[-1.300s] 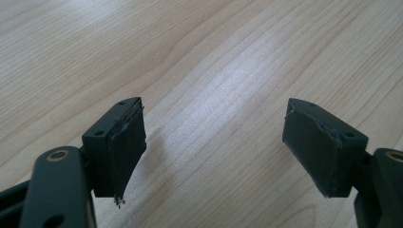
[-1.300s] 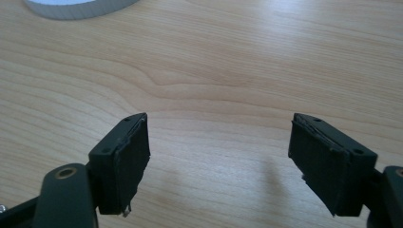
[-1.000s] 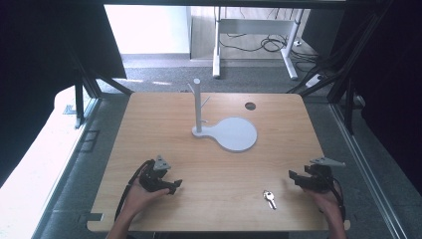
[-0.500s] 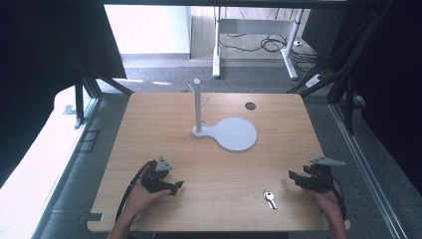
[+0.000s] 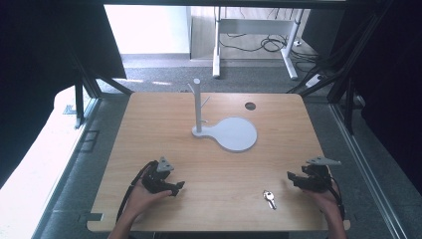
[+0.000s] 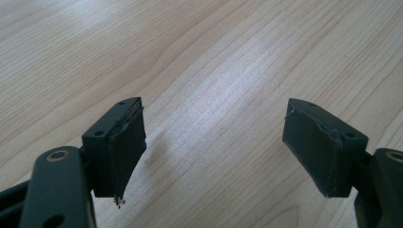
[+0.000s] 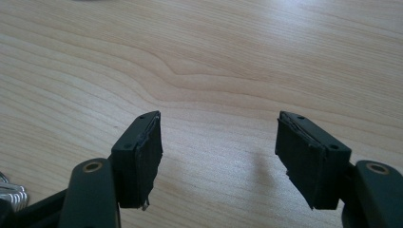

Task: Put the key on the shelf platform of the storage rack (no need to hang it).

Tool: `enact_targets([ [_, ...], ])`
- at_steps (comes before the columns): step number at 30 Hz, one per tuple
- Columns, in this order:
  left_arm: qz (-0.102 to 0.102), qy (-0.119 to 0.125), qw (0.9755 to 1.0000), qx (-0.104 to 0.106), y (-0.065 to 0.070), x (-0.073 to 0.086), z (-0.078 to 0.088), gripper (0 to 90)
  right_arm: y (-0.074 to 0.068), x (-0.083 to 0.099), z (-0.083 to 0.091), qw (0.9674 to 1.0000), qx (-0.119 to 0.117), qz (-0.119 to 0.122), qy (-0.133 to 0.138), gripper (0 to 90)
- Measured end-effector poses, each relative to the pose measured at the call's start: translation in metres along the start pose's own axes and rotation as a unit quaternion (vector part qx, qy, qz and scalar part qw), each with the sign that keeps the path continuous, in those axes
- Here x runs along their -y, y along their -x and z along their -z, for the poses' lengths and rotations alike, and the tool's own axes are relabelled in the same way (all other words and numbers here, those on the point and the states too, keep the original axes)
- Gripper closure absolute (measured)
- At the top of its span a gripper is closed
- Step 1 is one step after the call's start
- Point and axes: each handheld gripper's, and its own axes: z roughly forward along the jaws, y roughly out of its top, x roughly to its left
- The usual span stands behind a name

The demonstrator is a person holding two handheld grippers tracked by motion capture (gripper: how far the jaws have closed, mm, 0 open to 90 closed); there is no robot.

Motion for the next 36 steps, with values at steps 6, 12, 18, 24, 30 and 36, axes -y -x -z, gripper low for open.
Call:
enact_targets([
  [6,-0.001,-0.003,1.0000,0.001,0.001,0.000,-0.002,22.6,-0.002,0.000,-0.002,1.0000,-0.002,0.002,-0.007,33.6],
  [12,0.001,-0.002,1.0000,0.001,0.001,0.000,-0.001,22.6,-0.003,-0.002,0.000,1.0000,-0.004,0.004,-0.008,34.3],
  [18,0.009,0.009,0.9999,0.001,-0.001,0.000,0.006,22.7,-0.005,-0.005,-0.002,0.9998,-0.009,0.002,-0.017,35.3],
  [24,0.007,0.011,0.9999,0.002,0.000,0.000,0.007,22.8,-0.011,-0.014,-0.002,0.9992,-0.014,0.009,-0.037,36.0],
  [30,0.009,0.010,0.9999,0.003,-0.001,0.000,0.007,22.8,-0.022,-0.030,0.012,0.9971,-0.016,0.041,-0.062,36.1],
  [36,0.006,0.019,0.9998,0.002,0.000,-0.001,0.010,22.9,-0.031,-0.040,0.022,0.9948,-0.020,0.062,-0.078,36.1],
])
